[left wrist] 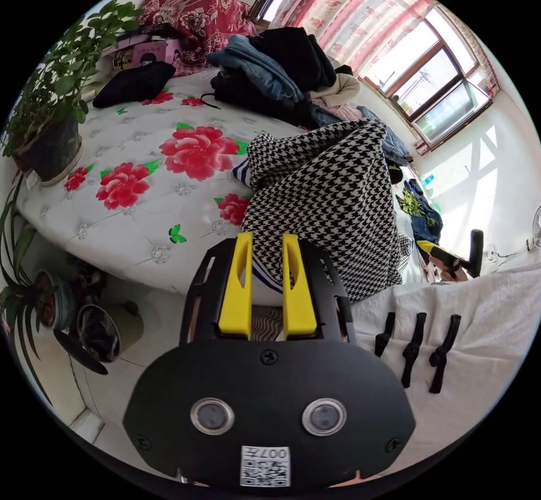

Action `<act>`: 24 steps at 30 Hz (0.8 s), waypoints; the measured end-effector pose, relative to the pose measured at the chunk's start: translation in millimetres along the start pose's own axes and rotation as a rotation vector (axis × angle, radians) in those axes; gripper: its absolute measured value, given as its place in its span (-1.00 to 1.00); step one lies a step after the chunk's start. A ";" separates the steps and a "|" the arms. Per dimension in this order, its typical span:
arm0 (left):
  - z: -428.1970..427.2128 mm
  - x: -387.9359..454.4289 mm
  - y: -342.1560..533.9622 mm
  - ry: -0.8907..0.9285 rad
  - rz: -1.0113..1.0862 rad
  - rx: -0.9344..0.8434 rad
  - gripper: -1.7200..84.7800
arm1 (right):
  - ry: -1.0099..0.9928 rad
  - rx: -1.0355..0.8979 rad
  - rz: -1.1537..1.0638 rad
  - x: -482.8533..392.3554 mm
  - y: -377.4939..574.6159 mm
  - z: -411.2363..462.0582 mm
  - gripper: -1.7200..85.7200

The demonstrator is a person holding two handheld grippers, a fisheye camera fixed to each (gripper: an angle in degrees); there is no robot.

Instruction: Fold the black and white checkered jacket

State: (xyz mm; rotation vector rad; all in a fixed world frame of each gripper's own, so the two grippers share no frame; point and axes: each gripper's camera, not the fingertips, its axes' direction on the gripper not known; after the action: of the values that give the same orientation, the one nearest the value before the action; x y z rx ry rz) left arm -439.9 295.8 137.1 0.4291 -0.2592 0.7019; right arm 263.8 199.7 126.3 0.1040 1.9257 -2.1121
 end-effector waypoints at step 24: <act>-103.6 -38.1 -24.9 0.608 0.225 0.036 -0.98 | 0.035 0.372 0.147 -61.0 96.9 -91.7 -0.85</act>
State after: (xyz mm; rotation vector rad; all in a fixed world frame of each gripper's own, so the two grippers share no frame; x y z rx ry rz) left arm -442.3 305.3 24.4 0.2057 0.2839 1.0236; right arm 334.4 292.7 37.5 0.3477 1.4698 -2.3519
